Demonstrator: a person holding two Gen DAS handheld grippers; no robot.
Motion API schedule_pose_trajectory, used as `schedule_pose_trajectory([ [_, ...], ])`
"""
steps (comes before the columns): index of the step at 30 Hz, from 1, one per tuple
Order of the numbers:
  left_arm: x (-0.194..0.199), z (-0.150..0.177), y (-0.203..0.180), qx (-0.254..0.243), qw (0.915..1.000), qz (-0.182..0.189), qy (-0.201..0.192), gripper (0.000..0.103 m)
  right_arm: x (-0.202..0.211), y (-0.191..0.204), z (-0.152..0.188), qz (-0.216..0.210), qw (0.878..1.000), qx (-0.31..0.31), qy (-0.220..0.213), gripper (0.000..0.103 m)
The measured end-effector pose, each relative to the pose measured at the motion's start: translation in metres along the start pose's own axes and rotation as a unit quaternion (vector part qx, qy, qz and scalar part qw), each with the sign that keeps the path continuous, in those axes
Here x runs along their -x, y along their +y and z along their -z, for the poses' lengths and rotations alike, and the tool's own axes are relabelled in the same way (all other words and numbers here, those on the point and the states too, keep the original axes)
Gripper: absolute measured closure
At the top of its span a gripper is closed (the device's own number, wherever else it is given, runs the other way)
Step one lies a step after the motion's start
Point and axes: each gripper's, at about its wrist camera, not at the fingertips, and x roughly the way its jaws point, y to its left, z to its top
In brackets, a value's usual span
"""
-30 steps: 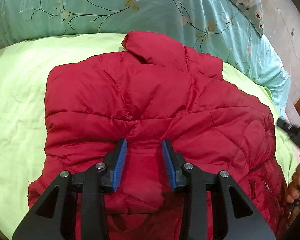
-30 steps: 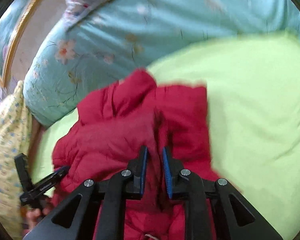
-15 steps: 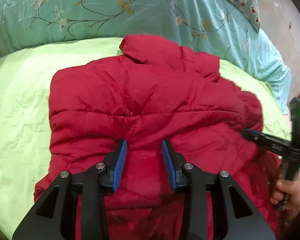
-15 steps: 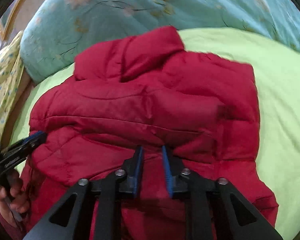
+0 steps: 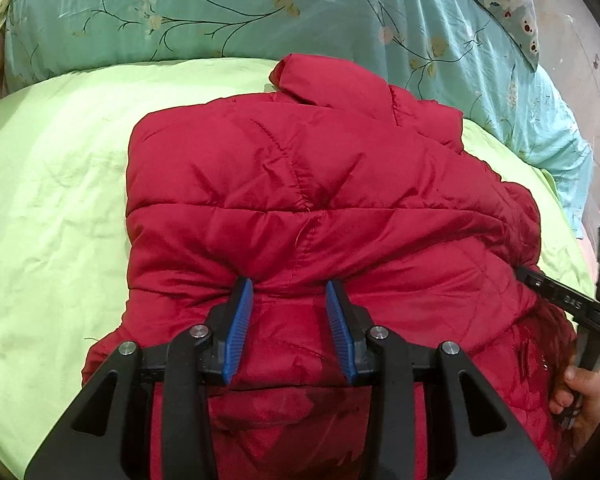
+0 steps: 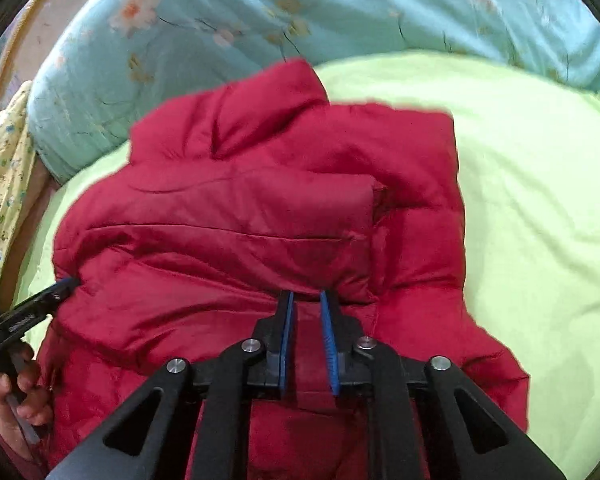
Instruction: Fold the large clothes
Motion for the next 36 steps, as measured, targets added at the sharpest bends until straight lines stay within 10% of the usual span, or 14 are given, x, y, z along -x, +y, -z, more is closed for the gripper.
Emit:
schedule_pose_trajectory([
  [18,0.014,0.008,0.008,0.021,0.9997,0.014,0.000,0.067,-0.005,-0.002,-0.005,-0.024,0.999,-0.026,-0.003,0.094],
  [22,0.037,0.015,0.012,0.029,0.9994,0.016,-0.011,0.065,0.021,-0.002,0.003,-0.037,0.999,-0.033,-0.004,0.084],
  [26,0.062,0.036,0.019,0.046,0.9988,0.009,-0.018,0.063,0.048,0.001,0.021,-0.051,0.998,-0.030,0.007,0.048],
  [36,0.121,0.109,0.053,0.118,0.9926,0.027,-0.012,0.063,0.105,-0.003,0.075,-0.069,0.996,-0.033,0.040,0.034],
])
